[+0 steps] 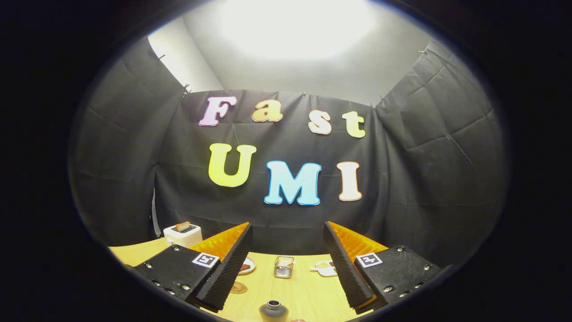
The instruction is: Take the bottle from table, then pour the juice into the cup, finally place the bottle on the coaster
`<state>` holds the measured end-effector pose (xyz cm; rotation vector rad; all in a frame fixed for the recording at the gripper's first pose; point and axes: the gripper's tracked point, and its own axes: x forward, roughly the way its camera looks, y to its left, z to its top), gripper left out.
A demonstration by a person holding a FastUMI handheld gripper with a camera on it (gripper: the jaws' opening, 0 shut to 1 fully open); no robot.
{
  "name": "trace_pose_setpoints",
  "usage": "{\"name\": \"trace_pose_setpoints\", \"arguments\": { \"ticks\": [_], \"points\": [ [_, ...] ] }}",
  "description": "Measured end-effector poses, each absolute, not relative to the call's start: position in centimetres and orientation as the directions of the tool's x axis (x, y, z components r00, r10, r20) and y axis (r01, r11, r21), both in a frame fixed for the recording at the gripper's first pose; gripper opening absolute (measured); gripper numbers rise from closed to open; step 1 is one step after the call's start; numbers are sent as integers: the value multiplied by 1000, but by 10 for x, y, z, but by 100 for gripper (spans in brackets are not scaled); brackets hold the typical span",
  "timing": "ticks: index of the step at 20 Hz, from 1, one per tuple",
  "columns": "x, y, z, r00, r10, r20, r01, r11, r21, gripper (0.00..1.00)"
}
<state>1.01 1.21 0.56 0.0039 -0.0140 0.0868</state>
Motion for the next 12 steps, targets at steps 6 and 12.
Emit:
{"name": "trace_pose_setpoints", "arguments": {
  "ticks": [6, 12],
  "points": [
    [8, 17, 3, 995, 104, 10, -104, 995, 4, 96],
    [1, 14, -12, 994, 111, -2, -111, 993, 46, 96]
  ]
}}
